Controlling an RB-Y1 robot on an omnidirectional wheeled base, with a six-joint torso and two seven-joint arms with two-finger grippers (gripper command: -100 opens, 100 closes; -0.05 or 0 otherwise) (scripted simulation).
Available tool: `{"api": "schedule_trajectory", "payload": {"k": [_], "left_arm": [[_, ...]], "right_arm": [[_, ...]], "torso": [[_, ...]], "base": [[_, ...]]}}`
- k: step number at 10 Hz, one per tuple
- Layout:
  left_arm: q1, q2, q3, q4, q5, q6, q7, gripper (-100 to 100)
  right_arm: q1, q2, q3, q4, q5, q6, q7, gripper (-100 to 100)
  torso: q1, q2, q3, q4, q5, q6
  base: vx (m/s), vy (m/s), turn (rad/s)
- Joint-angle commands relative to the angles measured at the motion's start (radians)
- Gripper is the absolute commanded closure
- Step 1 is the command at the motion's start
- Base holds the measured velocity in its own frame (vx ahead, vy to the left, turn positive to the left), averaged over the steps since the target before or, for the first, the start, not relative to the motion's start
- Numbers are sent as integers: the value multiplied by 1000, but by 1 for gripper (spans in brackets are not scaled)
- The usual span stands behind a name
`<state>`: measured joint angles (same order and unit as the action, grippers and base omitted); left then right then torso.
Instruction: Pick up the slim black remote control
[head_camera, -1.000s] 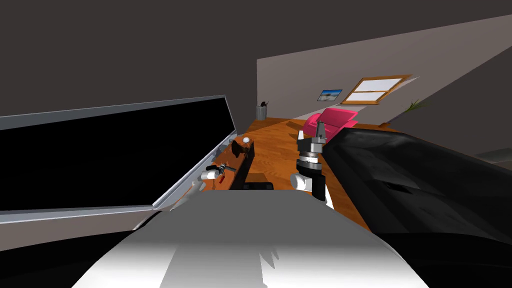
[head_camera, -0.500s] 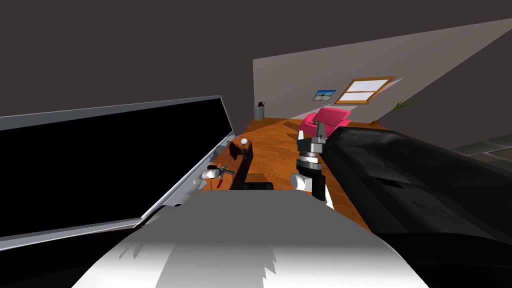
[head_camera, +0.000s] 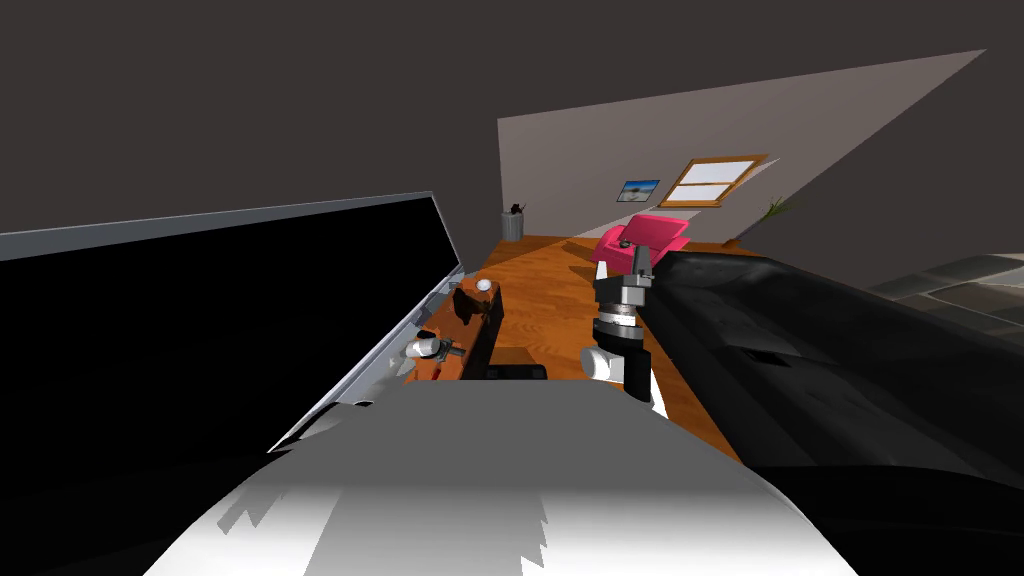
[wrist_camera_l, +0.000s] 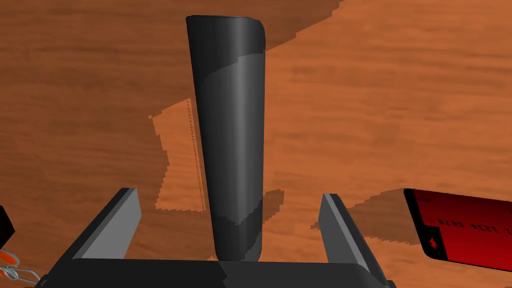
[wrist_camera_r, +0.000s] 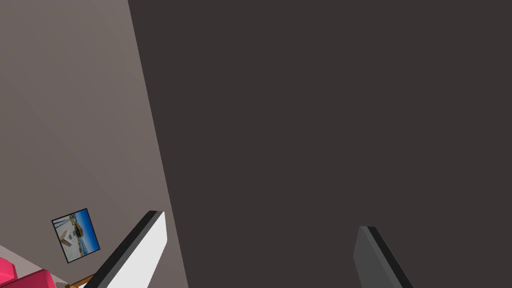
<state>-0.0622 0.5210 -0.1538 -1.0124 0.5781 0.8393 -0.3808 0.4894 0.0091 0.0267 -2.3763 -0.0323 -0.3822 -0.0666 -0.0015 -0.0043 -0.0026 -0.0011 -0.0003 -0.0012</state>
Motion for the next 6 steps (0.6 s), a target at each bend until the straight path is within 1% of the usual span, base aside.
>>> {"api": "schedule_trajectory", "payload": {"k": [1, 4, 6], "left_arm": [[4, 4, -2, -5, 7, 28, 0, -100], [-24, -2, -18, 53, 43, 110, -20, -100], [-36, -6, -25, 77, 58, 143, -28, -100]], "right_arm": [[0, 0, 0, 0, 0, 0, 0, 0], [0, 0, 0, 0, 0, 0, 0, 0], [0, 0, 0, 0, 0, 0, 0, 0]], "torso": [[0, 0, 0, 0, 0, 0], [0, 0, 0, 0, 0, 0], [1, 0, 0, 0, 0, 0]], "base": [[37, -4, -30], [53, 2, -81], [52, 10, -52]]}}
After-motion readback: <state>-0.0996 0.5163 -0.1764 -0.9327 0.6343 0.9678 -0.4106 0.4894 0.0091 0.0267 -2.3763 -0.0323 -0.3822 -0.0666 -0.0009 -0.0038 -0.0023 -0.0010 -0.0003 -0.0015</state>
